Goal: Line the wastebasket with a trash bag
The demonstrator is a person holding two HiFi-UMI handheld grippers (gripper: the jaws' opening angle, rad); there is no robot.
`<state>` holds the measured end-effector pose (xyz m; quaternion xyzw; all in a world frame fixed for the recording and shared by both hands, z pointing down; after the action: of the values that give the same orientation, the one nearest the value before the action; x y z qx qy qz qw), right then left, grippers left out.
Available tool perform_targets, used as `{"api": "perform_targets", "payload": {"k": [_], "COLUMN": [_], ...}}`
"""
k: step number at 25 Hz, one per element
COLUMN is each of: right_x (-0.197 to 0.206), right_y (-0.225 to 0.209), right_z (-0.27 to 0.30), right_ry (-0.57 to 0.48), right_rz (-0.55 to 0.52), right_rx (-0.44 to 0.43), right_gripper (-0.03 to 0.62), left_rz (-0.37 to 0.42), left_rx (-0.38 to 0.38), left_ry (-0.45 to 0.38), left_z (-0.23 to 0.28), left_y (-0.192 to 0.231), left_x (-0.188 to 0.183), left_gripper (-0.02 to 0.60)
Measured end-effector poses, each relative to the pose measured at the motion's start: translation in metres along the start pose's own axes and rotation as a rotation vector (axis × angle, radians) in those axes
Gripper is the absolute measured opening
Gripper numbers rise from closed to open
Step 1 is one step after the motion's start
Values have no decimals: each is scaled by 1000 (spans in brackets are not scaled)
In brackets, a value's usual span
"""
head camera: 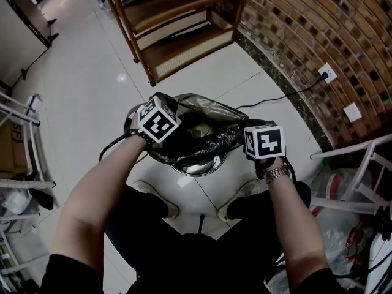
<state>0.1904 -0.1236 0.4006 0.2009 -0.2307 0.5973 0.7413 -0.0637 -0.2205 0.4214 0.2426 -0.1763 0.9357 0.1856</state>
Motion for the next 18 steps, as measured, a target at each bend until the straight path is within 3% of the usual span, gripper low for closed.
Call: {"api": "perform_targets", "payload": {"k": [11, 16, 18], "right_x": [5, 10, 11], "right_y": [0, 5, 6], "right_z": [31, 43, 48], "right_ry": [27, 57, 69], "right_rz": [31, 31, 29], "right_rx": [-69, -124, -135], "right_gripper": [12, 103, 131], "left_rz": [-57, -104, -117], "left_rx": [88, 150, 141], "left_ry": [16, 38, 75], "left_z": [16, 26, 27], "left_y": [-8, -9, -4], "left_x": [17, 27, 31], "left_gripper": [6, 70, 107]}}
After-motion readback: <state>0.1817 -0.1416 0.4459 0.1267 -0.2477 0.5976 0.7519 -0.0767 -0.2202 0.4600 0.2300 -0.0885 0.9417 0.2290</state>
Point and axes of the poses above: the fingertips, and each gripper's own axes: z forward along the fingers, y to its left, x out of its underside, the point moved 8 cm from there along -z, backward along the fingers, and after that the axes turned 2 degrees about y, right-handed, at the moved point
